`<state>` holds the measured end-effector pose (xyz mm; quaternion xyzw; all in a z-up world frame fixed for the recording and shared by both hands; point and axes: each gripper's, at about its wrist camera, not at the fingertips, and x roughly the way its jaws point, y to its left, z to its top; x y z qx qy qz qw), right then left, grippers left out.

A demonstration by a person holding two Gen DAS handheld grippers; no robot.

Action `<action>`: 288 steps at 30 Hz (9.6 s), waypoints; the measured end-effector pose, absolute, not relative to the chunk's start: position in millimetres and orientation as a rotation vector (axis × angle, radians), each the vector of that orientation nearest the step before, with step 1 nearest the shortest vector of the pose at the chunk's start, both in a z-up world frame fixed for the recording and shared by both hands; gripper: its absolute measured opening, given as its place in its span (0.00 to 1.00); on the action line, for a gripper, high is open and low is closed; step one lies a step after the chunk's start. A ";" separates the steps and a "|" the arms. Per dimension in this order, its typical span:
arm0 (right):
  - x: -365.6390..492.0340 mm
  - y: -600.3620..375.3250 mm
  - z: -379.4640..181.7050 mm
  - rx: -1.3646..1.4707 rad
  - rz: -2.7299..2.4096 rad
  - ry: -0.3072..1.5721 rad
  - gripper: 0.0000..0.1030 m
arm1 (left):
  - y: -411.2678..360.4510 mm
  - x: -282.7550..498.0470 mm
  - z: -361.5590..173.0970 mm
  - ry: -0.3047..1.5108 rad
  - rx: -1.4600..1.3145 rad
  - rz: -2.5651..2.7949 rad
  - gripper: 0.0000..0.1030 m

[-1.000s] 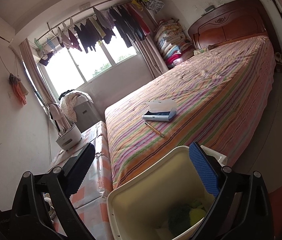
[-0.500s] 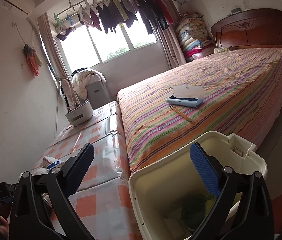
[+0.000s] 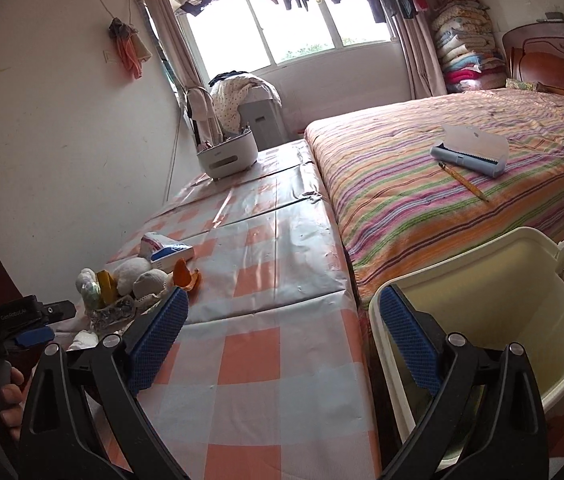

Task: Collect trash
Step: 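Move both tools back to the items on the table, then grasp the brown medicine bottle with the right tool while the left tool grasps the white tissue, then carry the bottle into the cream bin and open the right tool while the left tool carries the tissue, then open the left tool to drop the white tissue into the cream bin, then move both open tools back toward the items on the checked table, then grasp the white plush toy with the right tool while the left tool grasps the plastic-wrapped green bottle, then carry the white plush and wrapped green bottle over to the cream bin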

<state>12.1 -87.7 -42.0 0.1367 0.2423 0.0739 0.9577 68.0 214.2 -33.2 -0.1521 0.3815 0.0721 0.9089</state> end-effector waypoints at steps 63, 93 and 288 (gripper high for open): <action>53.9 -6.6 -76.9 0.293 0.319 0.804 0.40 | 232.0 81.4 -81.3 0.798 -0.224 0.235 0.24; 36.0 -102.0 -53.3 0.446 0.234 0.670 0.40 | 79.7 66.2 -42.6 0.741 -0.039 -0.022 0.25; 225.2 209.7 -71.8 -0.366 0.580 0.922 0.52 | 353.9 183.0 -73.0 0.830 -0.575 0.233 0.38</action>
